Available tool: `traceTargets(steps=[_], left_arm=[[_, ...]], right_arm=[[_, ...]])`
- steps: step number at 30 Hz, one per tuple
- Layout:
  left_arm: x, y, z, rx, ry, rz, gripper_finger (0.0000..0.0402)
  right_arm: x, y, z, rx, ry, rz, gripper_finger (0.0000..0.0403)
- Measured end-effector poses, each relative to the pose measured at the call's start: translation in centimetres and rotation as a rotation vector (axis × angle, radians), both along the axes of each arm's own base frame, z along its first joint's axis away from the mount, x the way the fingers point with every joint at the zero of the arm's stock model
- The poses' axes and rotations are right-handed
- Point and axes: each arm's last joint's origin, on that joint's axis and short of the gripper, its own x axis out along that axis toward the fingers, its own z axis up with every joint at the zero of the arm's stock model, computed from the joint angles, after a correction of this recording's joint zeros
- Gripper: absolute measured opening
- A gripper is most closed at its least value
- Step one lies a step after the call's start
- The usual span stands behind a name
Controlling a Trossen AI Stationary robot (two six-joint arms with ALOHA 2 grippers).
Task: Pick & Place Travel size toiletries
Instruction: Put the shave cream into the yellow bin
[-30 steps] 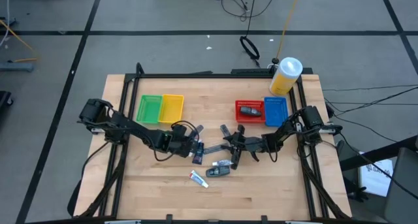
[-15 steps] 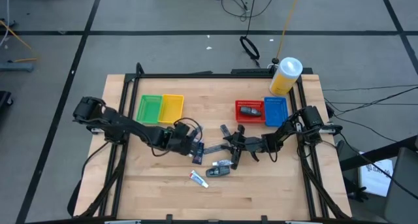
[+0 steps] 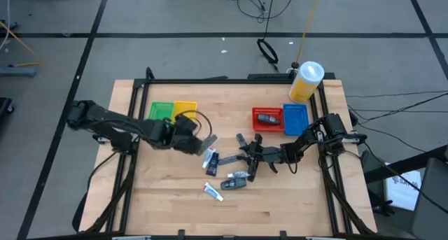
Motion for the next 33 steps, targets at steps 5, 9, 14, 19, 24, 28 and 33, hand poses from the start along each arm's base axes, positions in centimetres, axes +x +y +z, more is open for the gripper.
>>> traceTargets(steps=[5,9,14,19,24,28,33], left_arm=[[-0.2,3.3,-1.4,0.039,0.087,0.073,0.0018],[-0.3,5.6,-3.4,0.065,0.146,0.132,0.0036],[-0.9,7.6,-5.3,0.079,0.153,0.213,0.0045],[-1.1,9.3,-7.1,0.090,0.106,0.233,0.0046],[-1.2,10.3,-8.5,0.062,0.045,0.215,0.0046],[-1.3,10.9,-9.1,0.024,0.002,0.207,0.0046],[-1.4,11.2,-9.6,-0.004,-0.025,0.212,0.0047]], right_arm=[[0.0,0.0,0.0,0.000,0.001,0.000,0.0169],[0.0,0.0,0.0,0.000,0.001,0.000,0.0169],[0.0,0.0,-0.1,-0.002,0.007,0.000,0.0169],[0.0,0.0,-0.1,-0.002,0.007,0.000,0.0169],[0.0,0.0,-0.1,-0.002,0.008,0.000,0.0169],[0.0,0.0,-0.1,-0.002,0.008,0.000,0.0169],[0.0,0.0,-0.1,-0.002,0.008,0.000,0.0169]])
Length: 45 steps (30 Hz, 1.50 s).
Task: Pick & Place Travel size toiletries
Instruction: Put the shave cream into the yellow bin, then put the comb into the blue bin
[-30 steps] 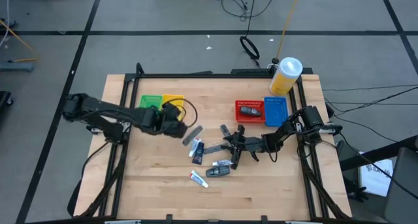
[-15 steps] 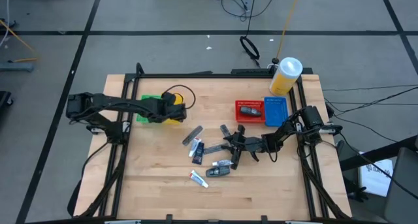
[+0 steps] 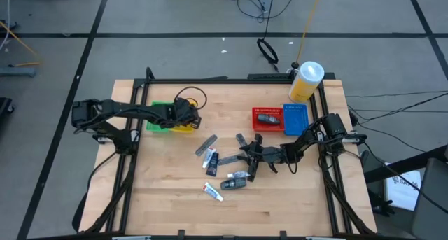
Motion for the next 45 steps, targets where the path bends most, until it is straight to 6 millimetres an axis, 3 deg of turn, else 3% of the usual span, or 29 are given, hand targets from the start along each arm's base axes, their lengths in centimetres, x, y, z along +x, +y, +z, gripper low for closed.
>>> traceTargets(steps=[15,26,32,36,40,45], left_arm=[[-0.4,-0.2,-0.9,-0.067,-0.009,-0.038,0.0050],[-0.8,0.8,-0.9,-0.094,0.014,-0.082,0.0160],[-1.4,0.6,1.5,-0.043,-0.056,-0.121,0.0187],[-1.7,-0.5,3.8,0.024,-0.145,-0.179,0.0182],[-1.3,-3.2,5.6,0.123,-0.245,-0.269,0.0167],[0.6,-7.8,5.3,0.266,-0.443,-0.389,0.0145]], right_arm=[[0.0,0.0,0.0,0.000,0.000,0.000,0.0169],[0.0,0.0,0.0,0.000,0.000,0.000,0.0169],[0.0,0.0,0.0,-0.002,0.001,0.001,0.0169],[0.0,0.0,0.0,-0.004,0.001,-0.001,0.0169],[0.0,-0.1,0.0,-0.005,0.000,-0.003,0.0169],[0.1,-0.1,0.2,-0.003,-0.016,-0.001,0.0169]])
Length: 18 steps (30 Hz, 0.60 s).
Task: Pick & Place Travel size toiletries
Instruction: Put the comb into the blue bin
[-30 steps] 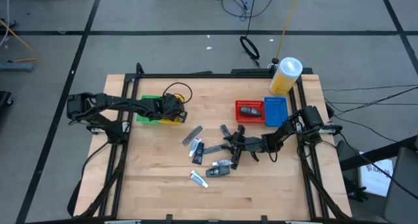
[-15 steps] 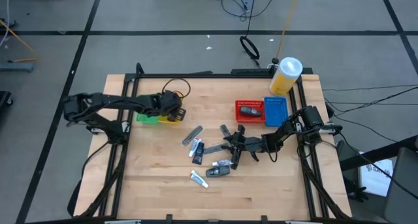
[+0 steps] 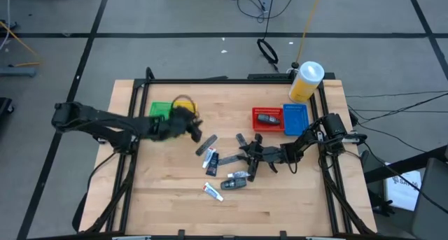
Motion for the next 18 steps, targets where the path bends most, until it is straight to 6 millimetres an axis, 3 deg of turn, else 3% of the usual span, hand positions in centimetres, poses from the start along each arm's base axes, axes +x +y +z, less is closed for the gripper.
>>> traceTargets(steps=[6,14,18], left_arm=[[2.1,-4.5,-3.6,0.092,-0.225,-0.099,0.0124],[5.0,-6.8,-8.6,0.101,-0.257,-0.133,0.0110],[6.1,-7.7,-10.6,0.096,-0.211,-0.148,0.0112]], right_arm=[[0.4,0.1,1.1,0.026,-0.112,0.006,0.0169],[0.4,0.7,5.0,0.107,-0.193,0.277,0.0169],[-0.1,1.7,7.1,0.161,-0.117,0.416,0.0184]])
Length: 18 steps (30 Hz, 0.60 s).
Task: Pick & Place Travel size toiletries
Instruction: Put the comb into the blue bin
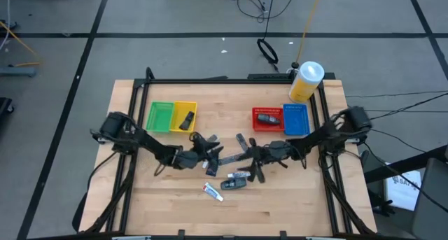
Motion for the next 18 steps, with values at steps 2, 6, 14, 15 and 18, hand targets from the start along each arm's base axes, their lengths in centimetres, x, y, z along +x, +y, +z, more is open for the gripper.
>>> traceTargets(steps=[2,6,14,15,18], left_arm=[[0.5,-0.4,-0.6,0.003,0.009,-0.007,0.0112],[0.8,-1.2,-1.5,-0.010,0.020,-0.022,0.0113],[0.6,-2.0,-1.5,0.007,0.025,-0.042,0.0113],[0.6,-2.1,-1.6,0.005,0.024,-0.044,0.0113],[0.5,-2.2,-1.7,-0.009,0.027,-0.044,0.0113]], right_arm=[[0.0,0.8,1.2,-0.005,0.060,0.028,0.0201],[0.0,2.6,4.1,-0.067,0.203,0.040,0.0242],[-2.1,5.6,9.0,-0.051,0.547,-0.074,0.0282],[-2.6,5.8,9.2,-0.023,0.601,-0.098,0.0281],[-3.9,6.3,9.3,0.052,0.734,-0.170,0.0275]])
